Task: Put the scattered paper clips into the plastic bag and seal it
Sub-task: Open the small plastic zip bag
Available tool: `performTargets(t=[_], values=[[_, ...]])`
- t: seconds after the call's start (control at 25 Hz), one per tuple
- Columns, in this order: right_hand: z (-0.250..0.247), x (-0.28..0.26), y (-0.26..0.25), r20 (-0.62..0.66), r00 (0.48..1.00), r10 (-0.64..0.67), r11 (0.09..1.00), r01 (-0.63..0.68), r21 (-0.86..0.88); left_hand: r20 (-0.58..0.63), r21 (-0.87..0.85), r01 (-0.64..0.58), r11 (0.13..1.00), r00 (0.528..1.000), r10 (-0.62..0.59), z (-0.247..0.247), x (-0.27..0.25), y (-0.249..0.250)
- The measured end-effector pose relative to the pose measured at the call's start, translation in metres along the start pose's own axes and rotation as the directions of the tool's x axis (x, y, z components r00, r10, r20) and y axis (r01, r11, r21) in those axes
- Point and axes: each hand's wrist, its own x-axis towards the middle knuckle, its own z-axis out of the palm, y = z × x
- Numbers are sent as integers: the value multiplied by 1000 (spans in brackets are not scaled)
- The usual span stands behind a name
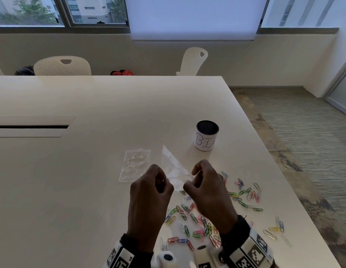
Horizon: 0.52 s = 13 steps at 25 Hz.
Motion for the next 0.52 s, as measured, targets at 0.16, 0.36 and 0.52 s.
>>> performTargets(t=[0.16,0.36,0.52], values=[[-2,-1,0,20,1000,-13,1000,14,-25,-3,14,-29,999,1000,29,1,-1,3],[3,2,-5,2,1000,-26,999,26,-25,78,3,-72,997,994,71,4,-4,8],[3,11,-4,-31,998,-58,994,55,-95,111,16,-57,998,992,55,3,-5,10]])
